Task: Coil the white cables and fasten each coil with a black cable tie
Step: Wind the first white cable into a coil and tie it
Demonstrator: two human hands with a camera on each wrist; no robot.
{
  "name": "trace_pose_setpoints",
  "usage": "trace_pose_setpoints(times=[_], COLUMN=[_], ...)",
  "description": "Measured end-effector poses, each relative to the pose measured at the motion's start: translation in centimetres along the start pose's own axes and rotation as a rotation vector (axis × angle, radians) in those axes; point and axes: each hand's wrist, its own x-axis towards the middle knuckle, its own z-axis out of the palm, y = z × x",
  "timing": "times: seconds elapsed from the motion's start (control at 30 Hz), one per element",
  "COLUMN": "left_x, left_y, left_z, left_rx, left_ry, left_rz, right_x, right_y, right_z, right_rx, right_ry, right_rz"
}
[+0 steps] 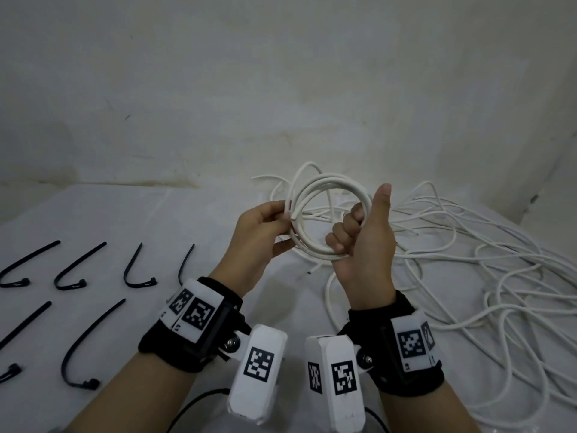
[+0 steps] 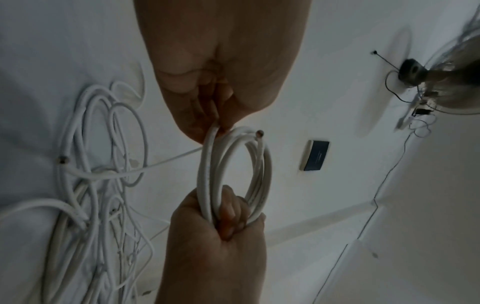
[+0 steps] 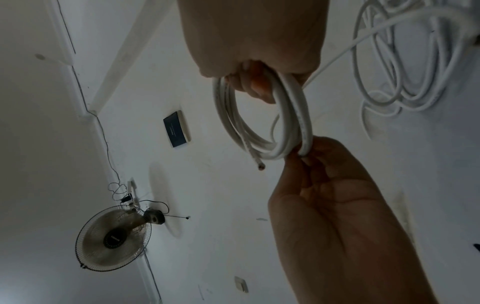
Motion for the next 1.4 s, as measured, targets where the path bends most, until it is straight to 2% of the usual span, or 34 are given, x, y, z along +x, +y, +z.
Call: trace_pose_setpoints(times=[0.13,0.23,0.4,0.63,0.7,0.8,0.87,0.97,1.03,1.1,1.17,1.3,1.4], left_x=[-0.1,-0.2,-0.6,-0.5,-0.4,-0.3,-0.2,-0.4,-0.5,-0.7,-0.7,-0.8,-0.9], left_y=[-0.6,-0.9,-1.0,-1.2,-1.4,-1.6,-1.8,-1.7,-1.7,-1.7,-1.8,-1.8,-1.8], left_z=[-0.5,-1.4,-2.8,-3.4,-3.4,-3.3,-3.4,-3.5,-3.3,-3.0,-2.9,-2.8,-2.7], left_rx=[0.031,0.060,0.116,0.301,0.299,0.277,0.289,0.323,0.350,0.376,0.410,0.433,0.422], left_ry=[-0.001,-0.021,-0.035,-0.109,-0.079,0.035,0.079,0.047,0.005,-0.033,-0.047,-0.031,0.028], left_rz=[0.121,0.143,0.122,0.209,0.218,0.224,0.245,0.275,0.287,0.303,0.324,0.369,0.392], right_x=[0.5,0.7,0.4,-0.2,-0.4,-0.5,-0.2,0.7,1.1,1.2,1.3,1.4,1.3], right_y=[0.5,1.3,2.9,3.7,3.6,3.4,3.3,2.9,2.4,2.0,2.0,2.2,2.3], right_z=[-0.3,-0.3,-0.2,-0.2,-0.1,-0.1,-0.3,-1.0,-1.6,-2.0,-2.2,-2.1,-1.8], right_rx=[-0.040,-0.092,-0.284,-0.411,-0.441,-0.523,-0.720,-0.979,-1.105,-1.251,-1.305,-1.209,-1.117], right_ry=[0.025,0.022,-0.106,-0.200,-0.240,-0.329,-0.345,-0.301,-0.397,-0.527,-0.573,-0.469,-0.430], right_rz=[0.022,0.067,0.168,0.194,0.207,0.213,0.070,-0.320,-0.479,-0.516,-0.518,-0.658,-0.680])
